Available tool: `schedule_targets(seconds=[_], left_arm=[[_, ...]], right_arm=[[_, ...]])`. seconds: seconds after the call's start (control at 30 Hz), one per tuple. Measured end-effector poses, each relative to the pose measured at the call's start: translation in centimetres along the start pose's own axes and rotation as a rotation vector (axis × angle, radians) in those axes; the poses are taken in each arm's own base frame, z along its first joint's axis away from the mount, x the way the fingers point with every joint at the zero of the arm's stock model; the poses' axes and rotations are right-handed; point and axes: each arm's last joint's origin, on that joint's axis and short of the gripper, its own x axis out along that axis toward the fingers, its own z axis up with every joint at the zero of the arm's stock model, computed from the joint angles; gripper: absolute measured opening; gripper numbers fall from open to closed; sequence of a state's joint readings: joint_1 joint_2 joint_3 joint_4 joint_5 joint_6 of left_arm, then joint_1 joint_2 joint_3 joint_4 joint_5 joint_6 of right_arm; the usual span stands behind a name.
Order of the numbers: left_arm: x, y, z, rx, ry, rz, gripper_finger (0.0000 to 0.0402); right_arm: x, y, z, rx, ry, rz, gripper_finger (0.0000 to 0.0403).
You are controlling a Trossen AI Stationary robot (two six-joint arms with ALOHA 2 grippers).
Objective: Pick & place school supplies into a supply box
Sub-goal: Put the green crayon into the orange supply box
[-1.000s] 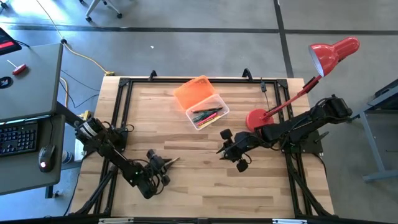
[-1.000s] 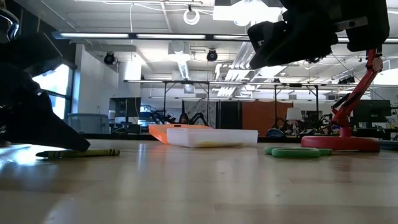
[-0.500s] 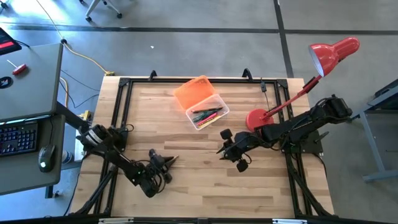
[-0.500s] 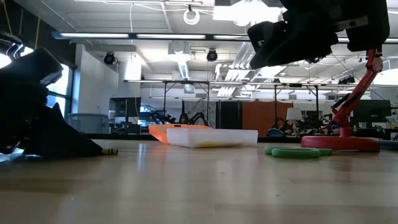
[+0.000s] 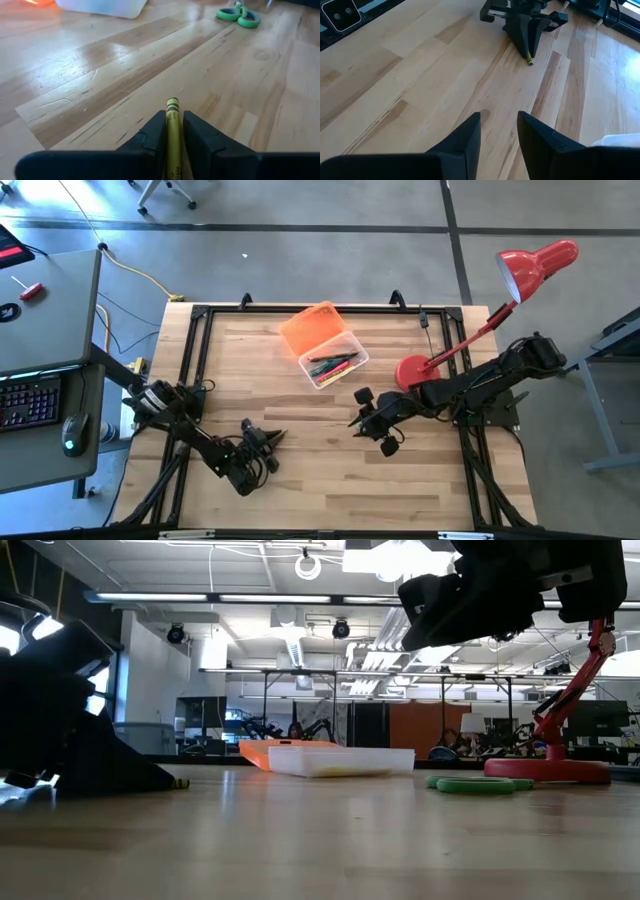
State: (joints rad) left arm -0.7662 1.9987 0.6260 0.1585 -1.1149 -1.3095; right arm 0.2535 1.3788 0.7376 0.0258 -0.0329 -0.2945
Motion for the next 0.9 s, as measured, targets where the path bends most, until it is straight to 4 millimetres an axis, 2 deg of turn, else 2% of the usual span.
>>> schedule_targets(seconds=[0.2,0.4,0.53,0.7,0.9], left_arm=[[0.3,0.1,0.2,-0.02,-0.004,0.011,0.0038],[0.5,-0.2,0.4,-0.027,-0.037,0.012,0.0037],[1.7,-1.7,2.1,-0.066,-0.07,0.037,0.0045],[5.8,-4.0,6.4,0.012,0.008,0.054,0.0036],[10.9,-6.5,14.0,0.209,-0.063,0.05,0.0037]], right_arm=[[0.0,0.0,0.0,0.003,0.0,0.0,0.0107],[0.0,0.3,0.1,0.082,-0.008,0.008,0.0107],[0.2,1.2,0.8,0.131,-0.063,0.029,0.0107],[1.1,3.3,1.7,0.087,-0.137,0.08,0.0107],[2.4,6.1,1.4,0.08,-0.11,0.12,0.0107]])
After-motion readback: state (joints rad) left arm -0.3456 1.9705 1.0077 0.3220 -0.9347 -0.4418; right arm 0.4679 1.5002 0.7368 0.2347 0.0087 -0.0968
